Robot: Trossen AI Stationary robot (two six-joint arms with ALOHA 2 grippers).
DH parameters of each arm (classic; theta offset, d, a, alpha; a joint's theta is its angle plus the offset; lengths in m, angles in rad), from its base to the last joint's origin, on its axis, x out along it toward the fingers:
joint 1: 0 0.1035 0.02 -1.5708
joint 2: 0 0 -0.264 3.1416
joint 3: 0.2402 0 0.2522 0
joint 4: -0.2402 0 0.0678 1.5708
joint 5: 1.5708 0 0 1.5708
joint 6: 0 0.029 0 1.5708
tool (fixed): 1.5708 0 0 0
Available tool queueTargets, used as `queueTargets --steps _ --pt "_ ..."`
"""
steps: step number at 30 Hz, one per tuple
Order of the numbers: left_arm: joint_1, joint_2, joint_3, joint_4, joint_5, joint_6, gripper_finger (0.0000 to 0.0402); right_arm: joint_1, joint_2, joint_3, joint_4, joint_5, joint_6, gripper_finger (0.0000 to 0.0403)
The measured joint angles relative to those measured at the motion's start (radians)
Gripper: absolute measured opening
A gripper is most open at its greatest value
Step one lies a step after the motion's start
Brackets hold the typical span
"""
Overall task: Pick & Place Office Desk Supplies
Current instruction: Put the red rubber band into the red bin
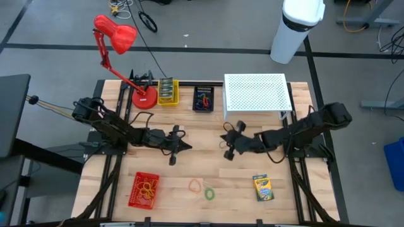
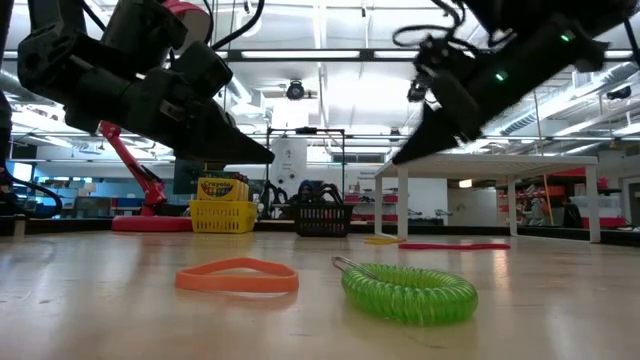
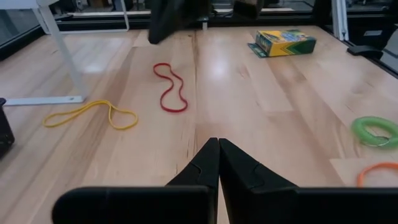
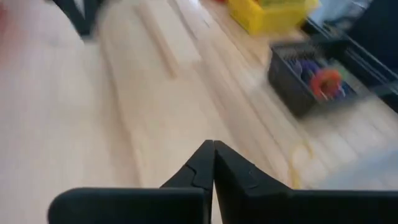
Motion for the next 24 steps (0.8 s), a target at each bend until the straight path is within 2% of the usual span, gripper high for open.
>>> queueTargets --steps 3,7,13,18,21,24 --pt "0.0 0.0 0.0 0.0 -0.001 0.0 0.0011 0.031 0.0 -0.011 -0.095 -0.002 0.071 0.0006" --pt "0.0 0.0 0.0 0.001 -0.001 -0.001 0.0011 0.025 0.0 -0.011 -0.262 -0.128 0.176 0.0013" --pt "0.0 0.0 0.0 0.001 -0.001 -0.002 0.0011 -0.046 0.0 -0.011 -0.457 -0.22 0.167 0.0108" --pt "0.0 0.0 0.0 0.001 -0.001 -0.002 0.0011 -0.113 0.013 -0.011 -0.464 -0.321 0.064 0.0179" --pt "0.0 0.0 0.0 0.001 -0.001 -0.002 0.0011 -0.146 0.036 -0.01 -0.412 -0.384 0.011 0.0195" --pt "0.0 0.0 0.0 -0.003 -0.001 -0.002 0.0011 -0.156 0.07 -0.01 -0.369 -0.433 -0.029 0.0194"
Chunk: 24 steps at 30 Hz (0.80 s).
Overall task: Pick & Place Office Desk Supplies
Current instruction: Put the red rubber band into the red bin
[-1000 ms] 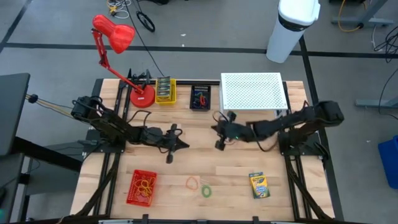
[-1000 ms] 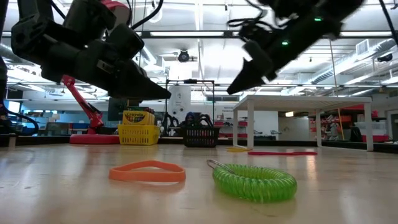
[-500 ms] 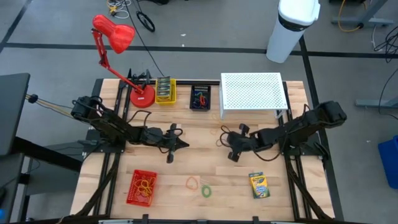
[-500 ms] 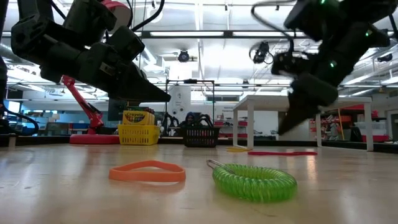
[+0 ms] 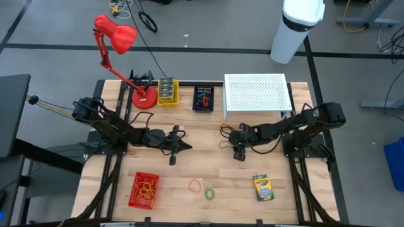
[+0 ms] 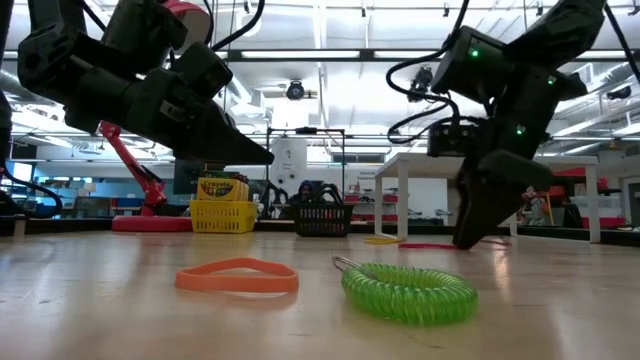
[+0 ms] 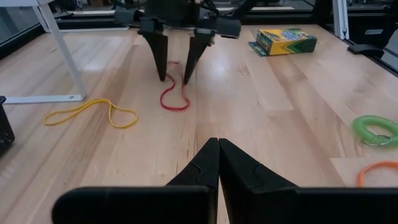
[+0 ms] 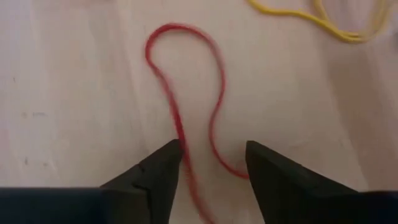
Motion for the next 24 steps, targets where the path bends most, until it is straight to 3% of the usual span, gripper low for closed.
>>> queueTargets --steps 6,15,20,24 --pt "0.0 0.0 0.0 -0.003 0.0 0.002 0.0011 0.005 0.021 0.007 0.006 0.017 -0.017 0.0156" --pt "0.0 0.0 0.0 -0.003 -0.001 0.0 0.0011 0.004 0.023 0.007 0.021 0.021 -0.05 0.0011" --pt "0.0 0.0 0.0 -0.001 -0.023 -0.001 0.0027 0.018 0.028 0.017 0.049 0.033 -0.057 0.002" --pt "-0.008 0.0 0.0 0.048 -0.02 -0.009 0.0055 0.069 0.026 0.032 0.184 0.071 -0.104 0.0005"
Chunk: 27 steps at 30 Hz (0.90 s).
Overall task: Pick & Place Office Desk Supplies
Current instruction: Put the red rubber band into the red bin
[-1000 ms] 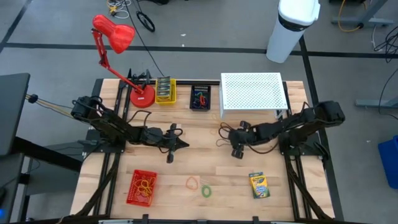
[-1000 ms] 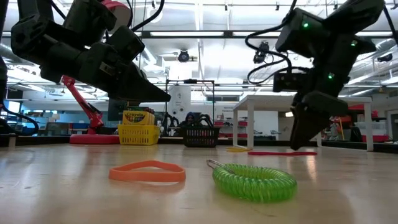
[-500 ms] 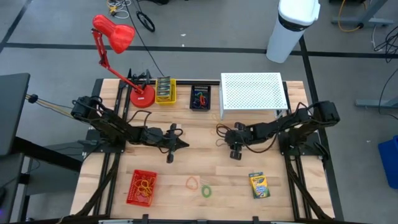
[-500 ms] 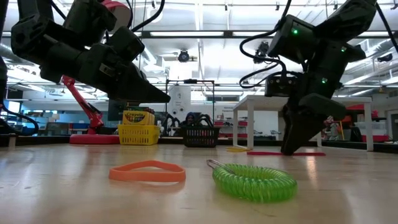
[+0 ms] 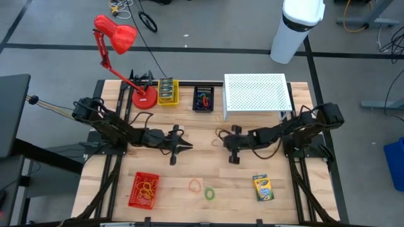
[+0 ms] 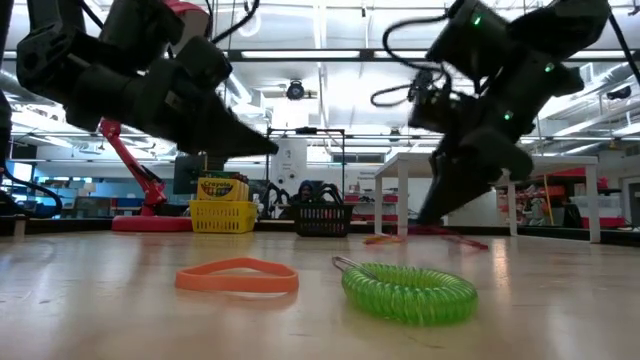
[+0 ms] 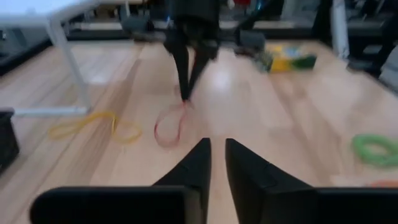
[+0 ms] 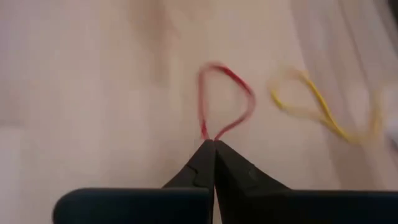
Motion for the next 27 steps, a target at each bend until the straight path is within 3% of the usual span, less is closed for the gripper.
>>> queueTargets --steps 9,17,20,27 --pt "-0.038 0.027 0.012 0.051 -0.079 0.013 0.0135 0.094 0.001 -0.001 0.242 0.061 -0.064 0.0006" --pt "-0.05 0.253 0.217 0.053 -0.121 0.139 0.0199 0.099 0.001 -0.001 0.377 0.036 -0.124 0.0003" --pt "-0.051 0.33 0.285 0.052 -0.153 0.173 0.0212 0.099 0.001 -0.001 0.395 0.027 -0.14 0.0002" --pt "-0.05 0.37 0.334 0.05 -0.066 0.14 0.0212 0.099 0.0 -0.001 0.397 0.017 -0.147 0.0002"
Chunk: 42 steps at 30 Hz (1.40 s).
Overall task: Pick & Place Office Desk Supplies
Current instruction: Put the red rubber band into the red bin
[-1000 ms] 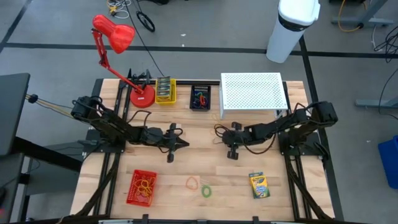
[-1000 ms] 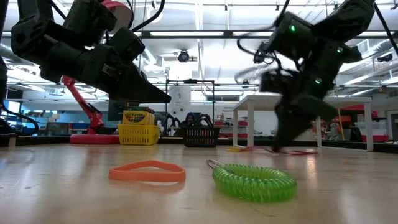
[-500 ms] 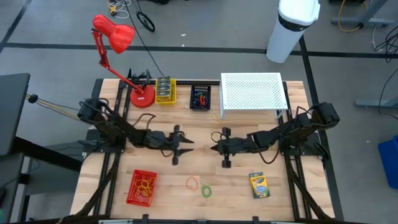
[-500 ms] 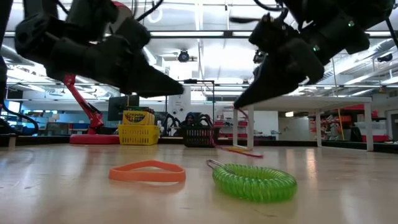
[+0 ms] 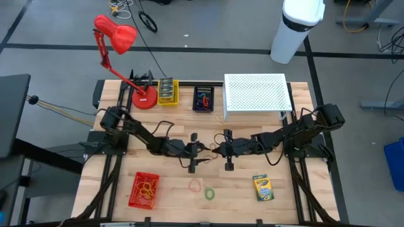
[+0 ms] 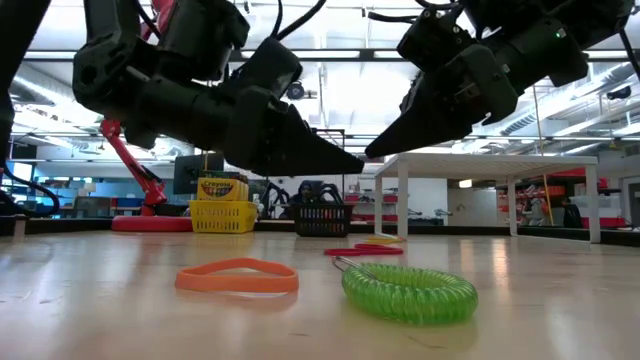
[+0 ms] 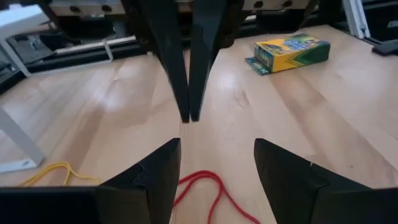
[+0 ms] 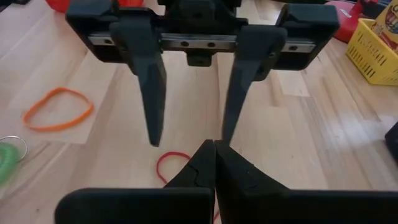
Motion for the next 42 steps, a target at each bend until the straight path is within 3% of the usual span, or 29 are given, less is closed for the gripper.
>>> queueTargets --steps 7,9,15,21,27,35,42 --pt "0.002 -0.001 0.005 -0.142 0.001 -0.072 0.0184 0.0 -0.001 0.0 -0.033 -0.048 0.018 0.0007" --pt "0.001 -0.001 0.036 -0.248 0.045 -0.11 0.0186 0.0 -0.001 0.0 -0.053 -0.047 0.04 0.0017" --pt "0.001 -0.001 0.166 -0.549 0.049 -0.141 0.0204 0.0 -0.001 0.0 -0.066 -0.035 0.056 0.0037" --pt "-0.015 0.009 0.194 -0.63 0.067 -0.102 0.0196 0.0 -0.001 0.0 -0.068 -0.045 0.056 0.003" --pt "-0.015 0.042 0.206 -0.62 0.088 -0.076 0.0139 0.0 -0.001 0.001 -0.086 -0.09 0.064 0.0019" --pt "-0.011 0.05 0.26 -0.723 0.09 -0.006 0.0012 0.029 -0.002 0.001 -0.106 -0.095 0.065 0.0016" --pt "-0.006 -0.009 0.339 -0.967 0.096 0.067 0.0005 0.088 -0.002 0.001 -0.118 -0.086 0.068 0.0016"
